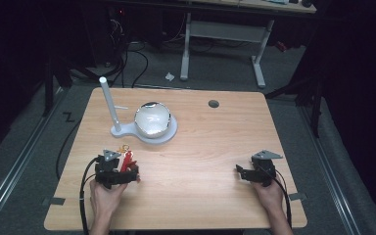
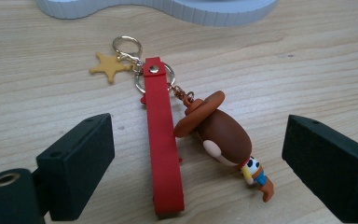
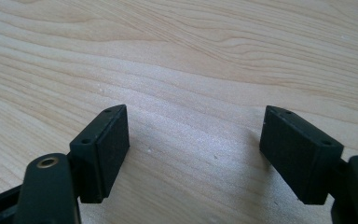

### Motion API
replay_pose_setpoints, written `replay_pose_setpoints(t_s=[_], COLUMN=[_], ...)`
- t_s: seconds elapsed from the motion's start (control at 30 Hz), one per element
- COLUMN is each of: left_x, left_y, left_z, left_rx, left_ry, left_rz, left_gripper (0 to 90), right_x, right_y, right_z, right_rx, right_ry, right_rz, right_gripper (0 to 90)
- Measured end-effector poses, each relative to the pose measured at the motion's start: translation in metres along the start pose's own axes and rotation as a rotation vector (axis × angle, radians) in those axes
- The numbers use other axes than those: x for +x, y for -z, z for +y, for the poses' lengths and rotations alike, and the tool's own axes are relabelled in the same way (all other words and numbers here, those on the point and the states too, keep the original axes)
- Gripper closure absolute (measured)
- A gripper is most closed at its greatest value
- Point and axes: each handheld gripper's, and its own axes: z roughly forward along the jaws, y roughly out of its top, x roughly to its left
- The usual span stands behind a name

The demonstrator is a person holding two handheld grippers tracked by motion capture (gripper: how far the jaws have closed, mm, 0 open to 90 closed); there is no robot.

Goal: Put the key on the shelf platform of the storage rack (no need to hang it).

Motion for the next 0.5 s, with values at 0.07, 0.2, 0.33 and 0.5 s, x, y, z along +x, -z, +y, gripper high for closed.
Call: replay_pose_setpoints(t_s=[0.07, 0.2, 0.33, 0.5], left_x=[-0.001, -0.003, -0.005, -0.008], left_y=[-0.004, -0.009, -0.014, -0.022], left_z=[0.0, 0.001, 0.002, 0.001], left_rx=[0.015, 0.036, 0.052, 0.097], left_ry=[-0.002, 0.009, 0.018, 0.004], left_rz=[0.012, 0.011, 0.018, 0.025], left_gripper=[8.6, 7.2, 7.0, 10.9], right_x=[0.0, 0.0, 0.0, 0.0], right_y=[0.0, 0.0, 0.0, 0.0], right_z=[0.0, 0.0, 0.0, 0.0], right_rx=[0.0, 0.0, 0.0, 0.0], right_ry=[0.0, 0.002, 0.002, 0.003], right_rz=[0.0, 0.001, 0.001, 0.001], right_gripper=[24.0, 24.0, 24.0, 24.0])
